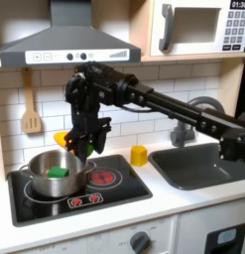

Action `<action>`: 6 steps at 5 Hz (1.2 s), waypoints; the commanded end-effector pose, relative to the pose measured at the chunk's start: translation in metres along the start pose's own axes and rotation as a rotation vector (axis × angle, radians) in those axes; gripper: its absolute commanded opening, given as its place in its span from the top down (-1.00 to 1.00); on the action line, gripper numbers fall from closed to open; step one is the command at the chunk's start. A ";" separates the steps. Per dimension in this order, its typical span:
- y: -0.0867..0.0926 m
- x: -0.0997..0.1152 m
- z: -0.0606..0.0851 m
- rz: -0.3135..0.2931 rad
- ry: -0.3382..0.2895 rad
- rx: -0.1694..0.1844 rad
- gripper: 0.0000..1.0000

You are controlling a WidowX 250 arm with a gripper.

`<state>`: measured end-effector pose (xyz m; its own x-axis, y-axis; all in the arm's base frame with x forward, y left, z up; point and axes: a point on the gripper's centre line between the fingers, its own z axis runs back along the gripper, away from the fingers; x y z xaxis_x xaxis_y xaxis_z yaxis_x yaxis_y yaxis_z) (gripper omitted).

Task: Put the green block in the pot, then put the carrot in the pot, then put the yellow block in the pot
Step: 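Put the carrot in the pot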

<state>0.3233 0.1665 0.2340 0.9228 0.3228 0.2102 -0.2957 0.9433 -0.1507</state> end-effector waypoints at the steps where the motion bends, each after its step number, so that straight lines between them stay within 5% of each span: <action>1: 0.014 0.003 -0.015 0.008 0.026 0.009 1.00; 4: 0.028 0.005 -0.036 0.034 0.057 0.012 1.00; 5: 0.026 0.012 -0.043 0.021 0.069 0.015 0.56; 6: 0.022 0.016 -0.038 0.020 0.053 0.014 -0.20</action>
<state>0.3390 0.1911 0.1938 0.9279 0.3427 0.1468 -0.3235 0.9358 -0.1399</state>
